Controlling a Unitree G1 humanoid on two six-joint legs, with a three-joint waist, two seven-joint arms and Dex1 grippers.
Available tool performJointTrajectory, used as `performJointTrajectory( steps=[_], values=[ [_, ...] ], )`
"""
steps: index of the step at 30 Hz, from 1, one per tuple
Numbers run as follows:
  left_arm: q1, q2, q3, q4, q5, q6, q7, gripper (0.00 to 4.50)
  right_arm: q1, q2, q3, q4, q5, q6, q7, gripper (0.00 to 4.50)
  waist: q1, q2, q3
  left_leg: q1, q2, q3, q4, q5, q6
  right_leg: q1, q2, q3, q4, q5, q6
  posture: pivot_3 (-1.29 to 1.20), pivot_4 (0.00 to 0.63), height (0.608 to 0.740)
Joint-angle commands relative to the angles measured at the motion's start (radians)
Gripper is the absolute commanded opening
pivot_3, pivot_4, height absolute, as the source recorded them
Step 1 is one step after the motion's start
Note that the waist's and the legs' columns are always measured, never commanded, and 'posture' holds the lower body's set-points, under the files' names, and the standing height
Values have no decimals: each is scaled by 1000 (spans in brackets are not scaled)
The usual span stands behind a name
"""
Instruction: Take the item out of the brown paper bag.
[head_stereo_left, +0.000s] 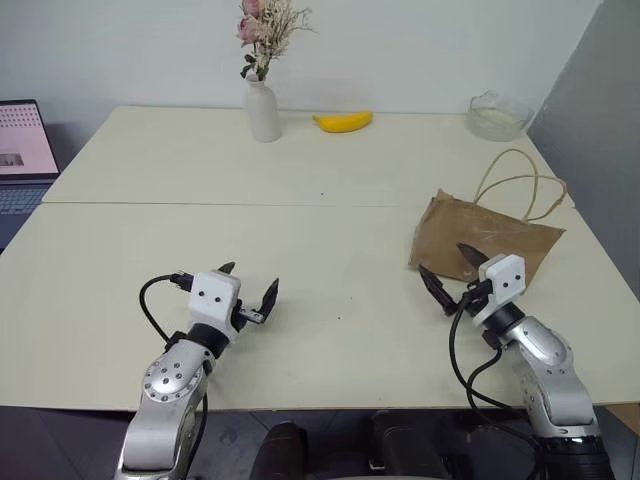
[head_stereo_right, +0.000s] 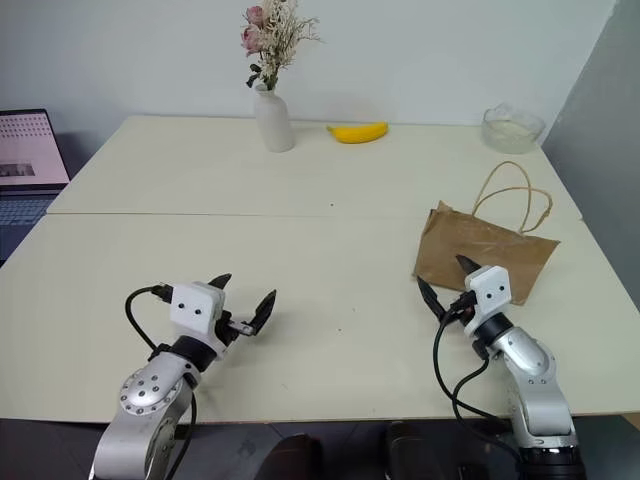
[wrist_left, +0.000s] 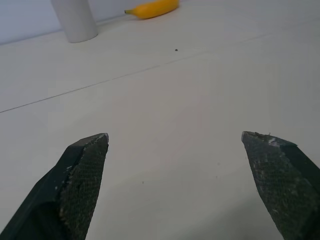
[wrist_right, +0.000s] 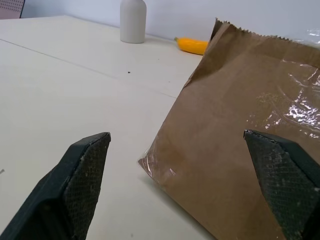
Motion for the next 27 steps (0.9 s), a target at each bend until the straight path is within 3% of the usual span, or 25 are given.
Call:
performJointTrajectory(
  steps=[1, 10, 16, 24, 27],
  values=[
    [7, 19, 22, -58, -22, 2, -16, 4474, -8, 1, 10, -14, 4, -30, 16, 4500, 0, 0, 0, 0, 0, 0, 0, 0, 0, 0, 0, 0, 0, 0, 0, 0, 150, 740],
    [4, 84, -22, -56, 15, 8, -64, 4474, 15, -9, 27, -3, -11, -60, 31, 4500, 0, 0, 0, 0, 0, 0, 0, 0, 0, 0, 0, 0, 0, 0, 0, 0, 150, 740],
    [-32, 104, -20, -87, -32, 43, -105, 4474, 45, -6, 36, -45, -27, -67, 14, 4500, 0, 0, 0, 0, 0, 0, 0, 0, 0, 0, 0, 0, 0, 0, -1, 0, 150, 740],
    [-263, 155, -49, -88, -211, 122, -280, 4474, 166, -35, -78, -263, -5, -2, -55, 4500, 9, 0, 0, 0, -1, 0, 1, 0, 0, 0, 0, 0, 0, 0, 0, 0, 150, 740],
    [-354, 180, -91, -66, -259, 160, -354, 4474, 219, -65, -179, -358, 30, 54, -76, 4500, 9, 0, 0, -1, -1, 0, 0, 0, 0, 0, 0, 0, -1, 0, 0, 0, 150, 740]
  ],
)
